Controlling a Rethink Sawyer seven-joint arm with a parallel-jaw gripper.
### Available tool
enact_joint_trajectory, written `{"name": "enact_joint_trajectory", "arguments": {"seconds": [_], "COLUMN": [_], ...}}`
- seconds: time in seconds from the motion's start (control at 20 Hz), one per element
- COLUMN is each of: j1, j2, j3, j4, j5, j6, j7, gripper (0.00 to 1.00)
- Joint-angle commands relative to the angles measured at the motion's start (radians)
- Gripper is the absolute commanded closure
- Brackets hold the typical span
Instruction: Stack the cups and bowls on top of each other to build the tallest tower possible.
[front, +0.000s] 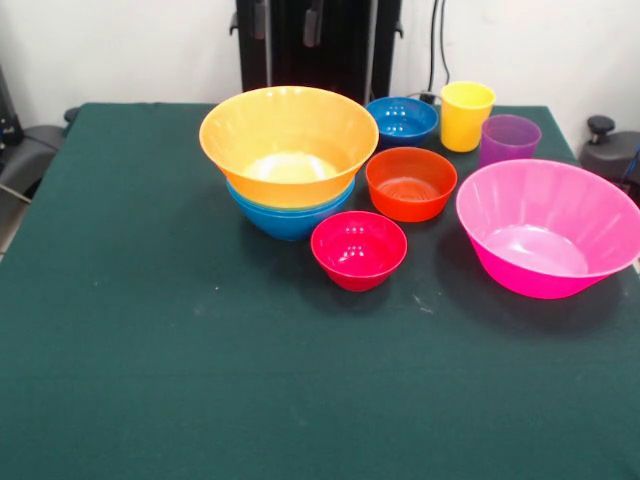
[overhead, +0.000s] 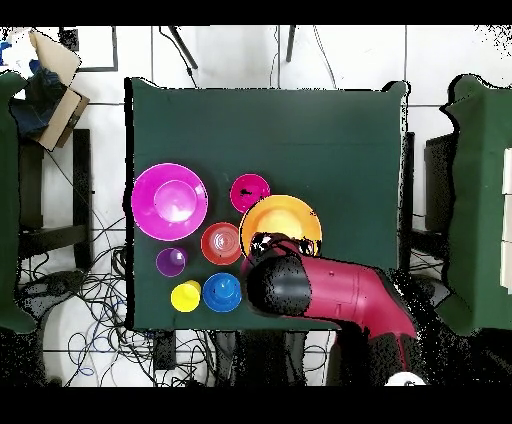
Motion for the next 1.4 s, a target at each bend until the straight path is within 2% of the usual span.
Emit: {"name": "enact_joint_trajectory", "arguments": {"seconds": [0.05,0.25,0.65,0.9,1.2,1.4], "j1": [0.085,0.118,0.134,0.122,0.059,0.116], "j2": [0.049,0.064,0.130,0.175,0.221,0.306], "j3": [0.042,0.041,0.037,0.054,0.073,0.035], "j4": [0.029,-0.002,-0.116,-0.139,-0.111,-0.179], "j5": [-0.006,-0.002,0.025,0.037,0.027,0.023], "j6": [0.038,0.034,0.091,0.057,-0.032,-0.039], "j7": [0.101,0.104,0.100,0.087,0.048,0.113], "gripper": [0.00,0.00,0.00,0.00,0.00,0.00]}}
